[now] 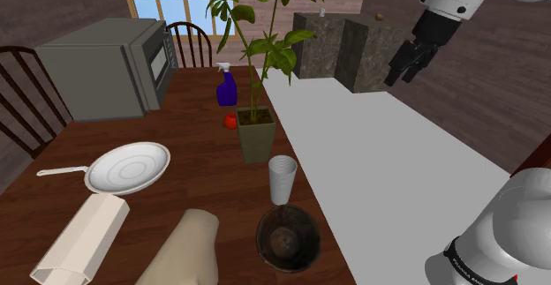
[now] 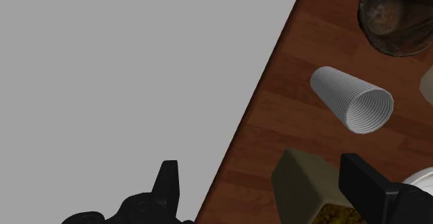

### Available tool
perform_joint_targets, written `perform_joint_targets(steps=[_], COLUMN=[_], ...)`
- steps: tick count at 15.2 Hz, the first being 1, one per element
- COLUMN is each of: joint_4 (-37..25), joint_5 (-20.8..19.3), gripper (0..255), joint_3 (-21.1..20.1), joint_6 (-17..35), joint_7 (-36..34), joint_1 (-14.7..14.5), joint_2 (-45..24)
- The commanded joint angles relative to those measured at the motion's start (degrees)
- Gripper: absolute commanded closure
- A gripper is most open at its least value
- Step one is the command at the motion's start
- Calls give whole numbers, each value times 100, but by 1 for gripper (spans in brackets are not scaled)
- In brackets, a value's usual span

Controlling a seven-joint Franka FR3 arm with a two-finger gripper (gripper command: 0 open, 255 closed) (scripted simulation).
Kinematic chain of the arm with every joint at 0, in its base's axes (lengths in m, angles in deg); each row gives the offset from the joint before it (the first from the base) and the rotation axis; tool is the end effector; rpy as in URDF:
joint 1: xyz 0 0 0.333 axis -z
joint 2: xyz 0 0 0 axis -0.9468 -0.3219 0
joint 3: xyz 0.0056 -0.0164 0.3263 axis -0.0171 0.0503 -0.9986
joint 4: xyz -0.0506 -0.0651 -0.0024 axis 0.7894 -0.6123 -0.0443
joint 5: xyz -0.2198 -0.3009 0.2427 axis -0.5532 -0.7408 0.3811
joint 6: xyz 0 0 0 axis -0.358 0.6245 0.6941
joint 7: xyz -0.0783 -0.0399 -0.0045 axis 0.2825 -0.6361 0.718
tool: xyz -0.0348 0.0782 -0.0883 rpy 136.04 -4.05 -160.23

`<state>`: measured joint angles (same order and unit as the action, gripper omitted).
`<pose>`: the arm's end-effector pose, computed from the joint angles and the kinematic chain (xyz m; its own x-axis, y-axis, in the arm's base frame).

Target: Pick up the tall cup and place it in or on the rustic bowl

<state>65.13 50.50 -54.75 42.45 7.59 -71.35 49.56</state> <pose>0.3582 -0.0054 0.6398 0.9767 -0.0760 0.2005 -0.0543 -0.9922 -0.1118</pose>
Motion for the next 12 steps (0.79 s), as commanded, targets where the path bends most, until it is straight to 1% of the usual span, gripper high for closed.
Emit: perform_joint_targets(steps=[1,6,12], joint_4=[0,325,466], joint_5=[0,139,209], gripper=[0,0,0], joint_3=[0,-678,-1501], joint_6=[0,613,1350], joint_7=[0,-615,-1386], joint_1=[0,-105,-190], joint_2=[0,-275,-886])
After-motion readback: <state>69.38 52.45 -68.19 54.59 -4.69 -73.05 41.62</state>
